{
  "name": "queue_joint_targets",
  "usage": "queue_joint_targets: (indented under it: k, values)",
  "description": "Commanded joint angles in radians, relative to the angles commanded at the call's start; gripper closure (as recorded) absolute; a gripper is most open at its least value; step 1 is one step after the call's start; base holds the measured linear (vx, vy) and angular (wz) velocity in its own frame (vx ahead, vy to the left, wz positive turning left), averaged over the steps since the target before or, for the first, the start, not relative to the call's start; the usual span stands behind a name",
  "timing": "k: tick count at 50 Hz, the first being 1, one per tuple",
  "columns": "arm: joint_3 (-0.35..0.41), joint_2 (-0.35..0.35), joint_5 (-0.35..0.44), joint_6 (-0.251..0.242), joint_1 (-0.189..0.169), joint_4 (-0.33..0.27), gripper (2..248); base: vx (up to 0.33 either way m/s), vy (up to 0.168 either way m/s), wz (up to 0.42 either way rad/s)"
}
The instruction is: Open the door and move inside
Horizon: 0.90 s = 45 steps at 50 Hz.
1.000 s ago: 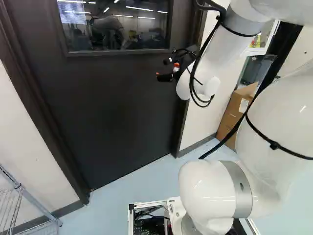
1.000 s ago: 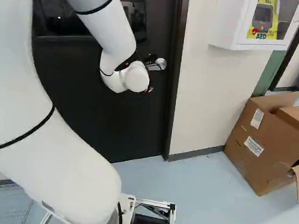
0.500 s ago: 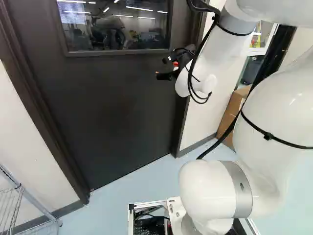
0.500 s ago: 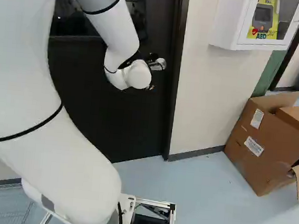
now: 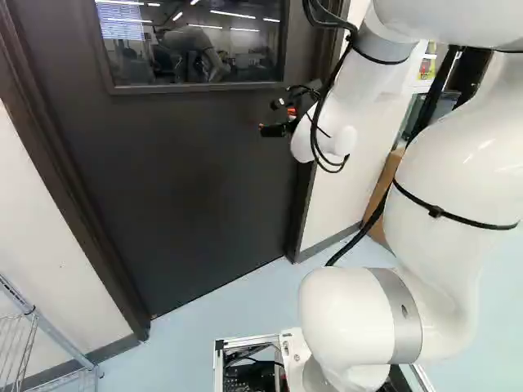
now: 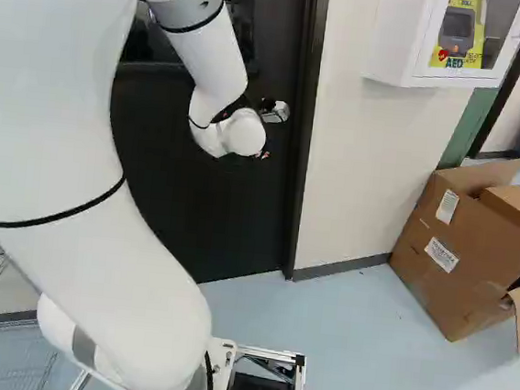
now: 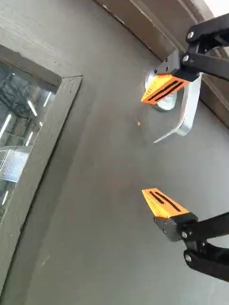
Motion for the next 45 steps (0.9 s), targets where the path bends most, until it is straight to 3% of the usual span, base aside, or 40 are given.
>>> queue_joint_targets:
  k: [45]
  values:
    - [0.022,-0.083,0.000,0.000,0.015,0.000,3,0.000,0.000,0.000]
